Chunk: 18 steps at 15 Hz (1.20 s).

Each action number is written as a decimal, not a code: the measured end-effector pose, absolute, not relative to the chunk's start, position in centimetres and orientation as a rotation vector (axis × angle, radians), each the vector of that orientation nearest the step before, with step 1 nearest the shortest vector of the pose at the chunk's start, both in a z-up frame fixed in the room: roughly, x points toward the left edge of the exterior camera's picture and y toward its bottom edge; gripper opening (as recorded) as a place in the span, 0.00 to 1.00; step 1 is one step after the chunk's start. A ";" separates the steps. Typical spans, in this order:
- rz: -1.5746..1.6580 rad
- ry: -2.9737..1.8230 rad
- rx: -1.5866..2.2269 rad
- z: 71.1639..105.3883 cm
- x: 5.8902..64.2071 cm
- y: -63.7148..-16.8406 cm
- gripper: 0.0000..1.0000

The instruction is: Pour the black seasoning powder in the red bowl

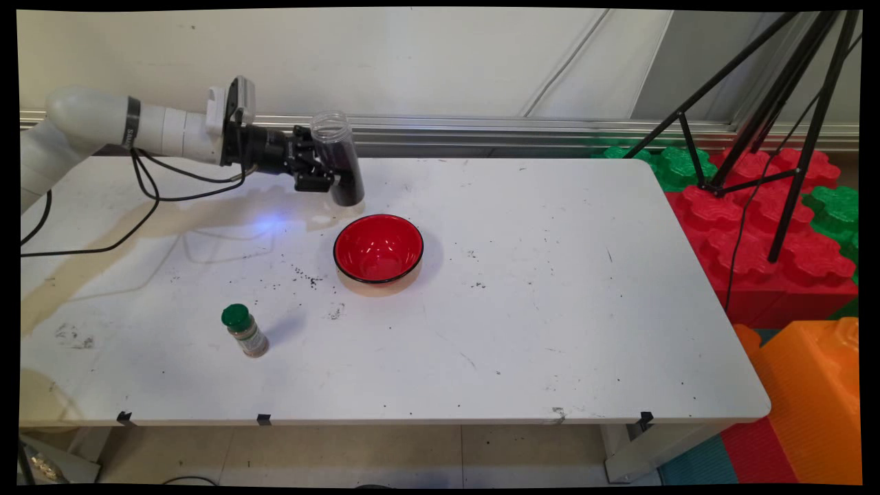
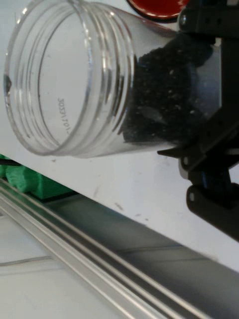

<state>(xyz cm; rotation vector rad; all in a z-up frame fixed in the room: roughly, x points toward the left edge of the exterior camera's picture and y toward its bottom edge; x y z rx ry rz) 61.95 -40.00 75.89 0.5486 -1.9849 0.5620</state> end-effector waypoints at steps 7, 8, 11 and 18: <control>0.624 -2.006 0.465 77.9 60.0 -40.8 0.00; 0.635 -2.014 0.441 78.2 59.7 -40.8 0.00; 0.675 -2.041 0.367 78.9 58.9 -40.6 0.00; 0.787 -2.142 0.133 79.5 56.6 -39.6 0.00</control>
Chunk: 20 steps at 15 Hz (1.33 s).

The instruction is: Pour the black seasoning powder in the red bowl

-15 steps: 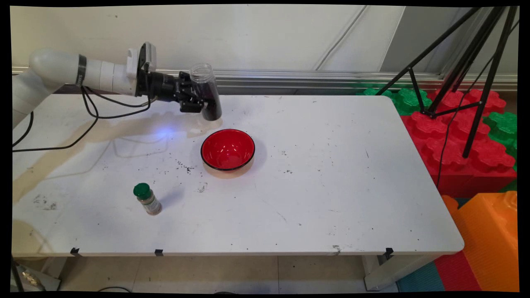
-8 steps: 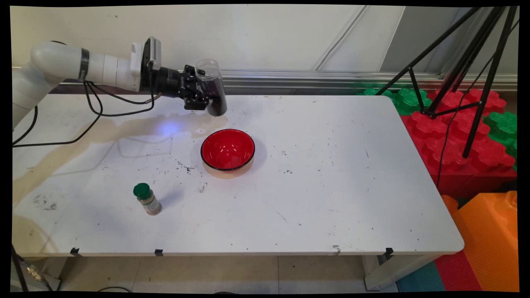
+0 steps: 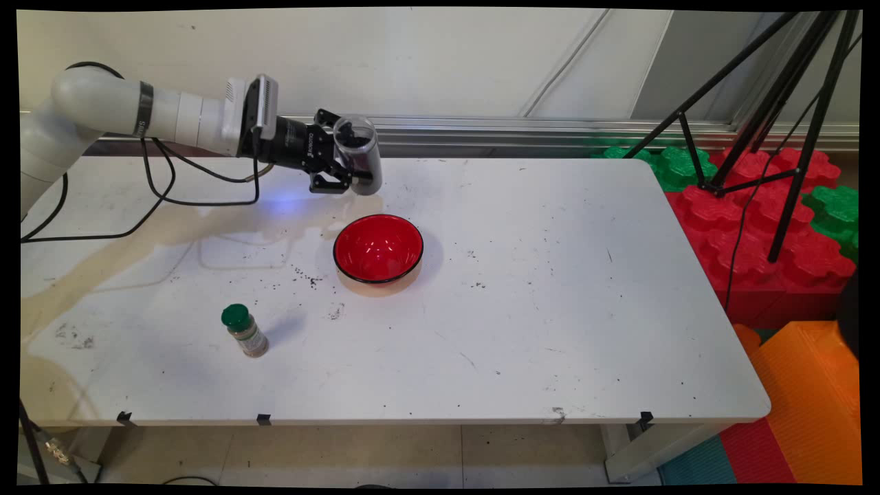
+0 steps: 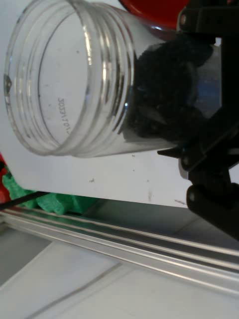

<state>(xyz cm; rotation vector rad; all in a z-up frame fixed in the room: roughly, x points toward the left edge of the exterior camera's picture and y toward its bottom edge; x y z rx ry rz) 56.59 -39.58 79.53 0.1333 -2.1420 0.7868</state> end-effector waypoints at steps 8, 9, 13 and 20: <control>0.936 -2.245 -0.146 79.5 55.0 -39.2 0.00; 0.954 -2.253 -0.181 79.5 54.9 -39.3 0.00; 1.013 -2.270 -0.289 79.4 54.4 -39.3 0.00; 1.141 -2.285 -0.502 79.5 53.8 -39.8 0.00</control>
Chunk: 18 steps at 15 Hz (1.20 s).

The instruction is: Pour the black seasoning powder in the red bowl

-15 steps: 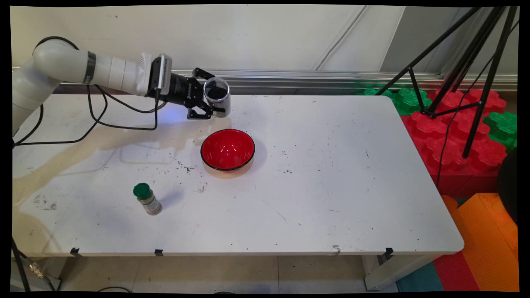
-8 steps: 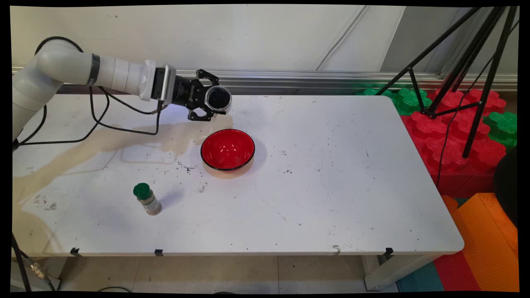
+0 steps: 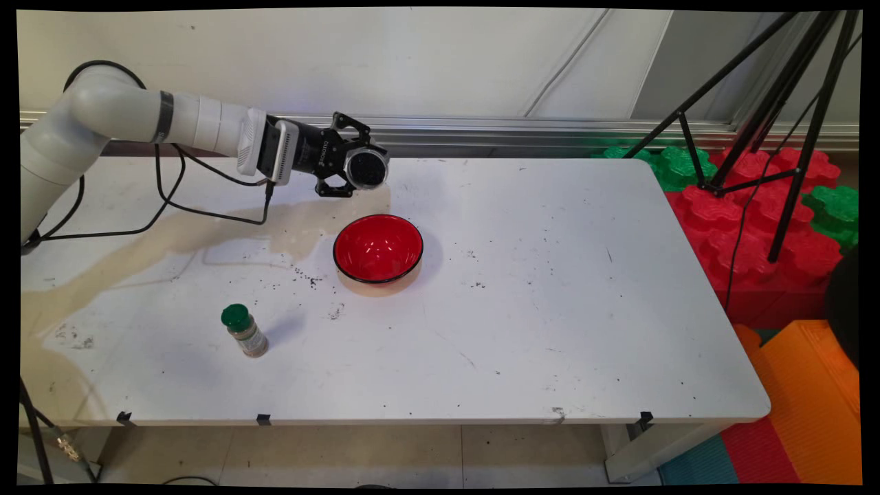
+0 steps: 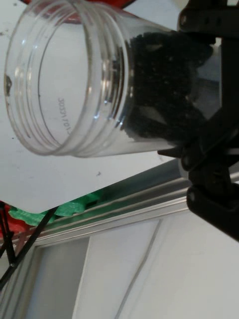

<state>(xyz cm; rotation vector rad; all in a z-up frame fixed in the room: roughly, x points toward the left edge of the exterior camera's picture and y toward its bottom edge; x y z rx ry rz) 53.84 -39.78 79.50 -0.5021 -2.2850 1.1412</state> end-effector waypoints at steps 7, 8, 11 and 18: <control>1.259 -2.307 -0.722 79.1 53.8 -40.0 0.00; 1.275 -2.306 -0.752 79.0 53.8 -40.1 0.00; 1.320 -2.297 -0.842 78.9 53.6 -40.1 0.00; 1.420 -2.260 -1.068 78.8 53.3 -40.0 0.00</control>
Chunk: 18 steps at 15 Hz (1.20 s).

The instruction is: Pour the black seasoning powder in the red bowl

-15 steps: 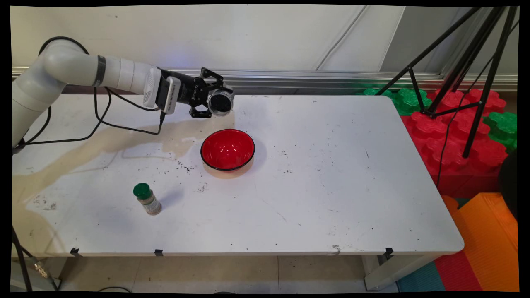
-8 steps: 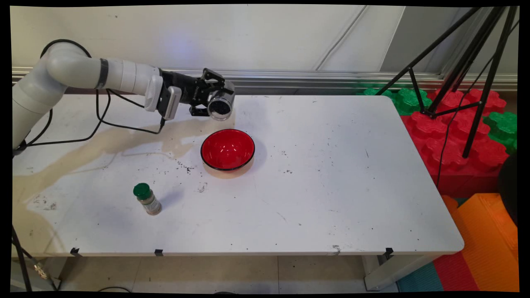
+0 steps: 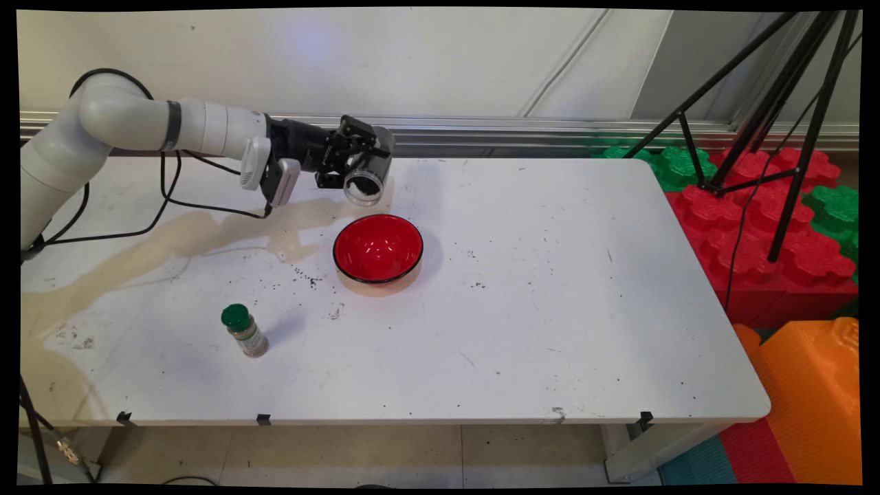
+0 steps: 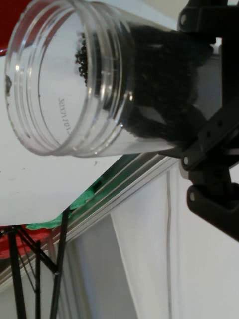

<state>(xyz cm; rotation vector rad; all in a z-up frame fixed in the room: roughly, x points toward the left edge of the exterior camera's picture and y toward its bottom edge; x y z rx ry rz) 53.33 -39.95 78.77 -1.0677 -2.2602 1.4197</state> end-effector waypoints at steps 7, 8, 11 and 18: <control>1.493 -2.207 -1.248 78.8 53.0 -39.7 0.00; 1.505 -2.197 -1.275 78.9 52.9 -39.7 0.00; 1.528 -2.175 -1.336 78.9 52.8 -39.6 0.00; 1.580 -2.122 -1.472 79.0 52.5 -39.4 0.00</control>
